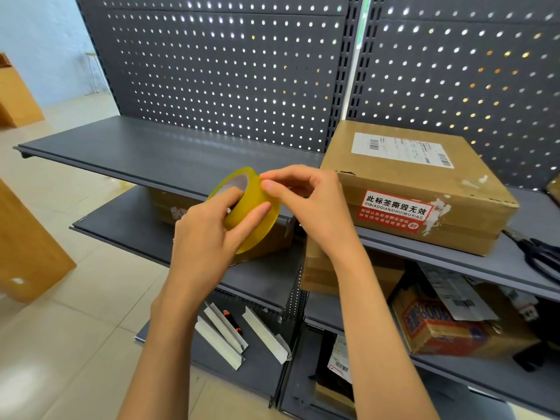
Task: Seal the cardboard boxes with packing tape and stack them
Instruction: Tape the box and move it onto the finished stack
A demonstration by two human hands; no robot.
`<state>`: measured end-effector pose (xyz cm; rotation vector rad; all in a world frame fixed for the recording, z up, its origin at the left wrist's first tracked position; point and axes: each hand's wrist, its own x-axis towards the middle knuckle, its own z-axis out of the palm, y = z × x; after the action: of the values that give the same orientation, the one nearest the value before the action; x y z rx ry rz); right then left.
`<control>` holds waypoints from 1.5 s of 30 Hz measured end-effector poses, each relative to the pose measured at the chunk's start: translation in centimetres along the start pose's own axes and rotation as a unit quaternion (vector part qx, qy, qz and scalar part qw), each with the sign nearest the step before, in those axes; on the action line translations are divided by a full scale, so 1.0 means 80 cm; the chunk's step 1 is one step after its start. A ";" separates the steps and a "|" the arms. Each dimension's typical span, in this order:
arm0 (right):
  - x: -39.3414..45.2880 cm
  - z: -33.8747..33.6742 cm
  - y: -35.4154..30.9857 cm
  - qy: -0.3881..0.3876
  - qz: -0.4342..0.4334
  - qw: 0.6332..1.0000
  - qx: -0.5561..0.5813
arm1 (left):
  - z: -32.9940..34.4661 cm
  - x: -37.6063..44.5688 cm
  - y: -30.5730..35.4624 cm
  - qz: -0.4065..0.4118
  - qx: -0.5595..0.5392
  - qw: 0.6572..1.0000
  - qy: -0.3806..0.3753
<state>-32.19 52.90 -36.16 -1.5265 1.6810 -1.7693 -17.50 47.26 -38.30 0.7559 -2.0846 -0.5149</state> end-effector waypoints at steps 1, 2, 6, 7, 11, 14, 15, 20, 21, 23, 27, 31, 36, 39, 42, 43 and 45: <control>0.000 0.001 0.001 0.005 0.001 1.000 -0.003 | 0.000 0.000 0.000 0.001 0.002 1.000 -0.004; 0.001 0.002 0.002 0.011 0.002 1.000 -0.007 | 0.001 0.000 0.000 0.002 0.000 1.000 -0.008; 0.000 0.006 0.003 0.001 -0.002 0.999 -0.046 | 0.003 0.000 -0.001 -0.001 -0.015 1.000 -0.016; 0.000 0.005 0.003 -0.012 -0.007 0.998 -0.056 | 0.003 -0.001 -0.002 -0.003 -0.020 1.000 -0.017; 0.001 -0.006 0.002 -0.075 0.007 0.996 -0.037 | -0.001 -0.001 -0.005 -0.004 -0.015 1.000 -0.017; 0.002 -0.011 0.004 -0.070 0.037 0.997 0.011 | -0.002 0.000 -0.006 0.002 -0.023 0.999 -0.031; 0.002 -0.010 0.005 -0.060 0.042 0.997 0.016 | -0.002 0.000 -0.006 0.003 -0.026 0.999 -0.037; -0.001 0.000 0.006 -0.030 0.045 0.998 -0.021 | 0.000 0.001 0.004 -0.021 -0.096 0.992 -0.078; -0.001 0.003 0.005 -0.025 0.042 0.998 -0.037 | -0.001 0.001 0.007 -0.029 -0.123 0.988 -0.091; -0.001 0.007 0.002 -0.006 0.028 0.997 -0.069 | -0.003 -0.001 0.013 -0.049 -0.191 0.971 -0.132; -0.002 0.013 -0.002 0.036 -0.027 0.993 -0.106 | 0.000 -0.002 0.024 -0.066 -0.278 0.945 -0.158; -0.005 0.014 -0.004 0.054 -0.020 0.997 -0.054 | 0.006 -0.001 0.032 -0.065 -0.305 0.941 -0.131; -0.006 0.009 -0.018 0.115 -0.066 0.991 -0.022 | 0.007 0.013 0.048 -0.070 -0.342 0.930 -0.111; -0.006 0.002 -0.029 0.146 -0.116 0.981 -0.047 | 0.017 0.021 0.050 -0.098 -0.319 0.937 -0.101; -0.001 -0.006 -0.030 0.121 -0.132 0.980 -0.086 | 0.019 0.018 0.046 -0.146 -0.305 0.936 -0.094; 0.006 -0.011 -0.029 0.114 -0.131 0.980 -0.096 | 0.020 0.019 0.048 -0.137 -0.303 0.937 -0.105; 0.017 -0.020 -0.026 0.087 -0.127 0.981 -0.117 | 0.019 0.015 0.056 -0.143 -0.342 0.920 -0.125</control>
<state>-33.12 53.35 -33.39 -1.8034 1.9094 -1.9356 -20.76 49.91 -35.78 0.5855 -1.8197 -1.4756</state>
